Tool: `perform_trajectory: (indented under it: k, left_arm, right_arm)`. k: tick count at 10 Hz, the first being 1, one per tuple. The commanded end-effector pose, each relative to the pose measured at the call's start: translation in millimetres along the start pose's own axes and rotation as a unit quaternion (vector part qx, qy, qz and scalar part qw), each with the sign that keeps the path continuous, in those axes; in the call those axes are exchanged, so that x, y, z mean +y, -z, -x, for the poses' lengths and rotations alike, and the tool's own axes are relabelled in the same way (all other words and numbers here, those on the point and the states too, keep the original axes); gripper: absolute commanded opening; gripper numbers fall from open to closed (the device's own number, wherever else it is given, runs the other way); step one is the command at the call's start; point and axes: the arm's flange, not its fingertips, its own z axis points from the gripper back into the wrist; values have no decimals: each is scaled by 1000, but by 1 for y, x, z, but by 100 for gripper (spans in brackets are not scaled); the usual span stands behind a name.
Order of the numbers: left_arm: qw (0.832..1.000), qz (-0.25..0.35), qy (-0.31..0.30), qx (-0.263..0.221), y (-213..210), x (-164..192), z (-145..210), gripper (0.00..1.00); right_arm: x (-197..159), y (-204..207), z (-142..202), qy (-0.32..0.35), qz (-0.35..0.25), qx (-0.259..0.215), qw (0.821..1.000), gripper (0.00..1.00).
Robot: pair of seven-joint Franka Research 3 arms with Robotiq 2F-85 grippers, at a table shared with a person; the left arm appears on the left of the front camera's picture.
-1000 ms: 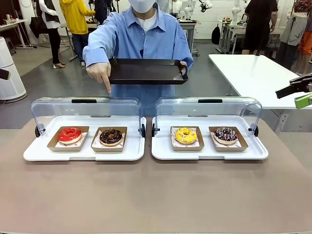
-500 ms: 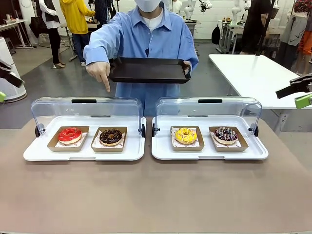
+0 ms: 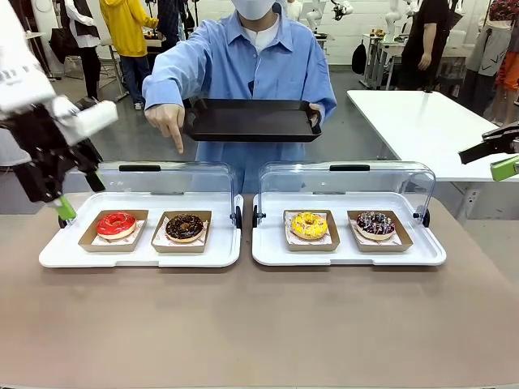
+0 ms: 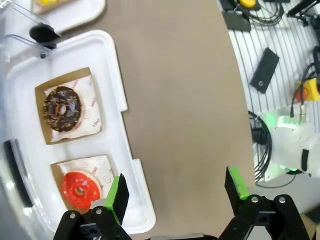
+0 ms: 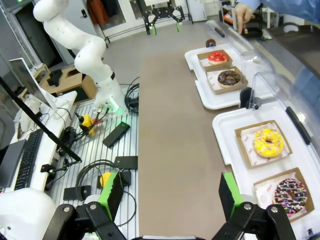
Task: Provide the desired donut to the person.
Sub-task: Pick up and lift the Paper togo box containing the Donut pointed at by the person.
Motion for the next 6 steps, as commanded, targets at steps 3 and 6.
perform_trajectory:
  k: [3,6]
  left_arm:
    - [999,-4,-4,51,33,20,-18,100]
    - [999,11,9,46,35,17,-11,100]
  right_arm:
    - [0,-2,2,-8,-4,-6,1000,100]
    - [0,-2,2,-8,-4,-6,1000,100]
